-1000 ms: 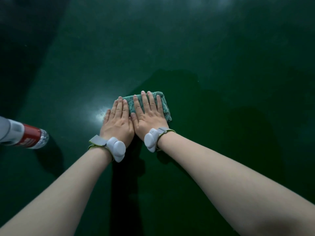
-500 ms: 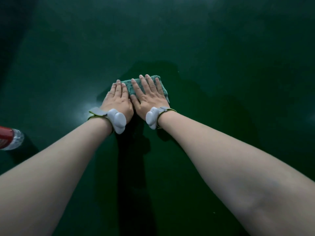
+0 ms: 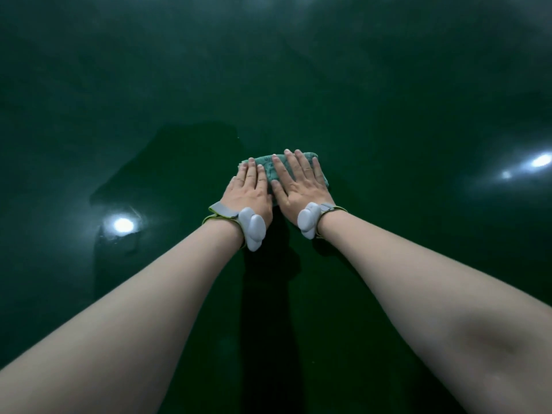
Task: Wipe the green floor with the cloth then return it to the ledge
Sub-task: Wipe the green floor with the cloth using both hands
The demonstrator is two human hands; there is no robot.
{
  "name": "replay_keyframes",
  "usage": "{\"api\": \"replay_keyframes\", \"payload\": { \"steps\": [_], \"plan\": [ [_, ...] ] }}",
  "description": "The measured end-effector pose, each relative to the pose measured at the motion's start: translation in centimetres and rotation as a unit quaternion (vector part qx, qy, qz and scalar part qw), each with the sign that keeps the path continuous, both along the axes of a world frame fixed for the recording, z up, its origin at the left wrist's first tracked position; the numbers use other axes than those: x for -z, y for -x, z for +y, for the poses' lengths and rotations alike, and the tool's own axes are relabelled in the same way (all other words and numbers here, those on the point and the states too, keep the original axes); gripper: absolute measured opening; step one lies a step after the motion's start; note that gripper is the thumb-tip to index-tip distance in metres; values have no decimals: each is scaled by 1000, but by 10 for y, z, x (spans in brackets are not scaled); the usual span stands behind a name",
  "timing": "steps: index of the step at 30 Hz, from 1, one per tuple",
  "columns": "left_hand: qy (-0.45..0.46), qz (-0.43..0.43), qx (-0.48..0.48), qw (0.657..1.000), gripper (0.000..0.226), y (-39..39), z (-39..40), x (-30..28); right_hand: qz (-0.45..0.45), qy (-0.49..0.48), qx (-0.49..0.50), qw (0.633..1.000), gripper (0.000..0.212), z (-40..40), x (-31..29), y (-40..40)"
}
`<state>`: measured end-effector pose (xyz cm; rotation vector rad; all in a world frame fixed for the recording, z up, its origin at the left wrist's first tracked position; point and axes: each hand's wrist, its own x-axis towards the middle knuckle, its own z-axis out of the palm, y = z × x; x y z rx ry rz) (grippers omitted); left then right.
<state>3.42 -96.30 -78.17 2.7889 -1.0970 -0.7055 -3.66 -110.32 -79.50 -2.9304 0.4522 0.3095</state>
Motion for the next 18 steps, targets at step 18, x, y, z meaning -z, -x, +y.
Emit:
{"api": "replay_keyframes", "payload": {
  "steps": [18],
  "plan": [
    [34, -55, 18, 998, 68, 18, -1, 10, 6, 39, 57, 998, 63, -3, 1, 14]
  ]
}}
